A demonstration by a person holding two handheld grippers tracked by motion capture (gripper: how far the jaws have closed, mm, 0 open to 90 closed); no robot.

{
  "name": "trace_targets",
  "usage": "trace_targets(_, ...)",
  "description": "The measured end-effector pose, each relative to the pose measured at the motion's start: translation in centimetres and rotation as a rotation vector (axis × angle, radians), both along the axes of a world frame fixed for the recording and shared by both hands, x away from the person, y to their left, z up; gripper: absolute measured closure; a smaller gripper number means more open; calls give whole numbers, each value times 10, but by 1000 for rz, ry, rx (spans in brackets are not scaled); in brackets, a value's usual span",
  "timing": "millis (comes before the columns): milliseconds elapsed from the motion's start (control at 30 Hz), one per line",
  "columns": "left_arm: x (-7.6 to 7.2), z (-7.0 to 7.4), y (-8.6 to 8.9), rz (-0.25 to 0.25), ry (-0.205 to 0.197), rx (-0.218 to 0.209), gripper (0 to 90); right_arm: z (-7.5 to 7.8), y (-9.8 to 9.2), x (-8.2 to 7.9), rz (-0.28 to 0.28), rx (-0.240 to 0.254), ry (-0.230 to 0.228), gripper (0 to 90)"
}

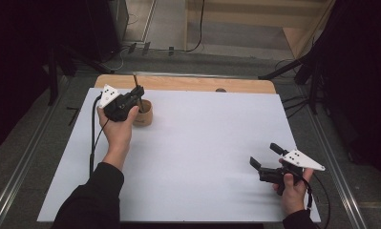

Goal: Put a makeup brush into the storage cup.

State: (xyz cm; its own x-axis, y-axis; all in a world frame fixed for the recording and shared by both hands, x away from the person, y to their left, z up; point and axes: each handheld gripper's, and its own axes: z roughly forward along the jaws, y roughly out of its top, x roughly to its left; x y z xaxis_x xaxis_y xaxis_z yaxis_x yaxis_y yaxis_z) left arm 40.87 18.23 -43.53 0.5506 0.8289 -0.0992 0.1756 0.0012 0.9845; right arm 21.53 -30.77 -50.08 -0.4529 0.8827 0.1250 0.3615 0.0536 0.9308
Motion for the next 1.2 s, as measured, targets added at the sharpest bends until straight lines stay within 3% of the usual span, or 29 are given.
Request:
trace_targets(200, 0, -5, -6, 3, -5, 37, 841, 0, 0, 0, 1, 5, 3, 24)
trace_targets(400, 1, -16, -6, 26, 15, 43, 840, 0, 0, 0, 2, 5, 3, 24)
trace_targets(967, -3, -33, -8, 13, 50, 105, 829, 0, 0, 0, 0, 4, 2, 26)
trace_targets(1100, -7, -32, -7, 12, 51, 114, 739, -1, 0, 0, 0, 4, 2, 27)
trace_targets(1200, -13, -27, -6, 4, 48, 96, 649, 0, 0, 0, 0, 2, 2, 27)
